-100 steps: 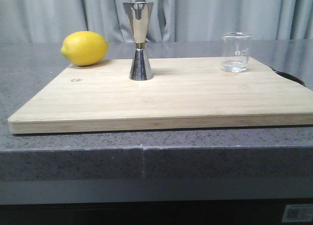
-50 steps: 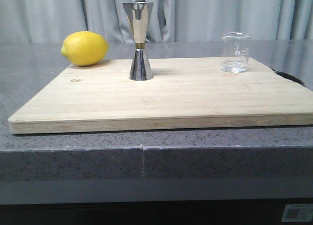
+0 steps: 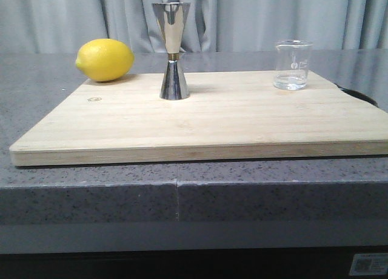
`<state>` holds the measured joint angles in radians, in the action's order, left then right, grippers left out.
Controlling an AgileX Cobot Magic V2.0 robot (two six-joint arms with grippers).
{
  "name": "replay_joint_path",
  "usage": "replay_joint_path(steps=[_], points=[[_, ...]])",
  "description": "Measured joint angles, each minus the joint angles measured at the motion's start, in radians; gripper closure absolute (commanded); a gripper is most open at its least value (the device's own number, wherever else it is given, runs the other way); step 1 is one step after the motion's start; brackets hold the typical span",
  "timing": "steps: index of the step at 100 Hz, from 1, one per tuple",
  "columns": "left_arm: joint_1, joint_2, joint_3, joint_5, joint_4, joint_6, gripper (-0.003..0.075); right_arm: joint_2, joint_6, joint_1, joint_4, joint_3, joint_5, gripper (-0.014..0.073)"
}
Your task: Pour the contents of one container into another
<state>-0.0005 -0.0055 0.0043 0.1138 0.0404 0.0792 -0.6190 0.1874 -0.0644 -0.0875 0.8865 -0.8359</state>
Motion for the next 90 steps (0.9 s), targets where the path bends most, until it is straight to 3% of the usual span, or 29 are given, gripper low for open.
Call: replay_joint_path(steps=[26,90], points=[[0.000,0.000,0.000,-0.031,-0.120,-0.162,0.0739,0.000,0.000,0.000,0.000,0.000,0.000,0.0665],[0.000,0.000,0.000,-0.033,-0.129,-0.174,0.0739,0.000,0.000,0.000,0.000,0.000,0.000,0.0665]])
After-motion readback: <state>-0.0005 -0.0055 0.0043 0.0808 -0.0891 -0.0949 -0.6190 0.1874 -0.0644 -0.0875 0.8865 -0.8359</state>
